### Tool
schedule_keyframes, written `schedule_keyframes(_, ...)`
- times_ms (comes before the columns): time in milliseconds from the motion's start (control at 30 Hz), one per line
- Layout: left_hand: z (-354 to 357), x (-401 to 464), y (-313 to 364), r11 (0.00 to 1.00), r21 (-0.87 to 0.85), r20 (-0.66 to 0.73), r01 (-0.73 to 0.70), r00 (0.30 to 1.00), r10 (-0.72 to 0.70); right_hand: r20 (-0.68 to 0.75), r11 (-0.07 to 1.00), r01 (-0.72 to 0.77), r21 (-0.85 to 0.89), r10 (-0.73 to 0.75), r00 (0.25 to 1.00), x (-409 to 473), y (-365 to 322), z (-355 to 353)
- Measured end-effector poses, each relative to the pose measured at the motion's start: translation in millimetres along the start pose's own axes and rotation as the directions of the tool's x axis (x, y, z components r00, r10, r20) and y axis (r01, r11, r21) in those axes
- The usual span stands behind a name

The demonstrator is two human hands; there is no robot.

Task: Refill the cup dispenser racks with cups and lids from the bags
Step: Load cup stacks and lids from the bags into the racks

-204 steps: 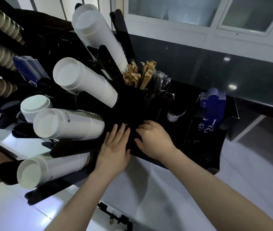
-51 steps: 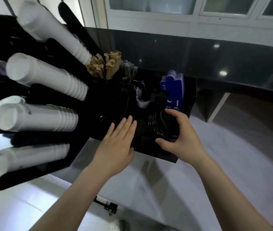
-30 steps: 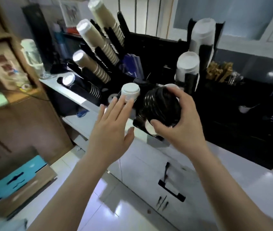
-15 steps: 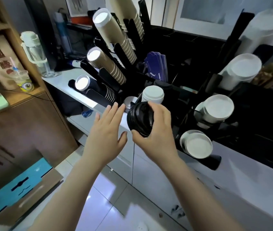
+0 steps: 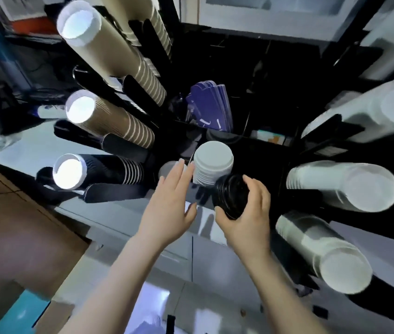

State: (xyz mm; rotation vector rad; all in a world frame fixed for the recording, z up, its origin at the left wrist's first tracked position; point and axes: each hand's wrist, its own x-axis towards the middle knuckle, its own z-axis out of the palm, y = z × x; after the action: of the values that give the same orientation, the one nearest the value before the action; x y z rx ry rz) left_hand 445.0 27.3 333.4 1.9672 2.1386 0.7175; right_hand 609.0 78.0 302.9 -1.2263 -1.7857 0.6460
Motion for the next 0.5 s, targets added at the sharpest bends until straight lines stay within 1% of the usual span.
schedule_keyframes(167,2,37,-33,0.977,0.029,0.110,-0.212,0.972,0.207,-0.185,0.976,-0.161,-0.144,0.133,0.974,17,3,17)
schedule_keyframes(233,4,49,-40,0.951,0.041,0.129,-0.308,0.945,0.301,-0.264,0.959,-0.186,-0.213,0.127,0.956,22,4,22)
schedule_keyframes(300,8,59,-44,0.924,0.046,0.153,-0.380,0.916,0.370,-0.313,0.934,-0.221,-0.280,0.129,0.941,27,4,25)
schedule_keyframes(400,13,64,-48,0.904,0.058,0.238,-0.423,0.885,0.399,-0.323,0.901,-0.265,-0.342,0.152,0.934,28,5,23)
schedule_keyframes(500,12,66,-49,0.897,0.071,0.271,-0.437,0.874,0.404,-0.299,0.883,-0.267,-0.386,0.155,0.942,29,4,19)
